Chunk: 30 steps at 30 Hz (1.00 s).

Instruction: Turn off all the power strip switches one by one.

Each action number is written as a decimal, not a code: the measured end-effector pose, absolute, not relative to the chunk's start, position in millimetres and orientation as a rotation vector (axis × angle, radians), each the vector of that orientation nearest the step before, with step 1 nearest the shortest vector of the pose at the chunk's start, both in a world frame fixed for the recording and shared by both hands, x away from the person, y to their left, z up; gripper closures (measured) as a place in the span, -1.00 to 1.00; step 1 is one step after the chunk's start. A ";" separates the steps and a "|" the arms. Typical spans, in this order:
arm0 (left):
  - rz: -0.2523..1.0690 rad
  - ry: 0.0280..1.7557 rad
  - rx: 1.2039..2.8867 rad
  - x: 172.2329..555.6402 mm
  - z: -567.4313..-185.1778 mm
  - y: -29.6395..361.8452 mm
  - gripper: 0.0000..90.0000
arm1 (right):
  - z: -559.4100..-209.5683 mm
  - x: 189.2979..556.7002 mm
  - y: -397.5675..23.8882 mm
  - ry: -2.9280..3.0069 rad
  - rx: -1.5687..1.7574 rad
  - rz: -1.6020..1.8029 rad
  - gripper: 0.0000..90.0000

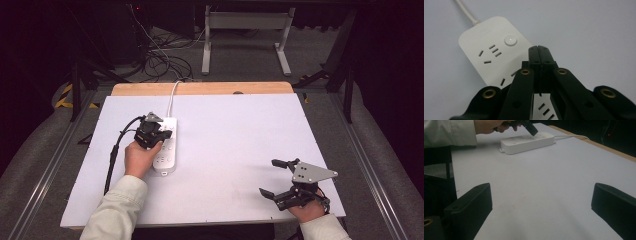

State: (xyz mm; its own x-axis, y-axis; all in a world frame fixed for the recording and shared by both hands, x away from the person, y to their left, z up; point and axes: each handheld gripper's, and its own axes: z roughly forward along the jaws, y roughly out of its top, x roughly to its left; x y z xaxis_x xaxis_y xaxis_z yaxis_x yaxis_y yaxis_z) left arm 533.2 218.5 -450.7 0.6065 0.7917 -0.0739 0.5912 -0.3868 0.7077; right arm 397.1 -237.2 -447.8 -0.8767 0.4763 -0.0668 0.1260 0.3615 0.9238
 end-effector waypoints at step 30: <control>0.396 1.097 2.135 536.1 -458.2 214.4 1.00 | -448.3 397.0 -236.5 2.312 0.529 1.516 -0.92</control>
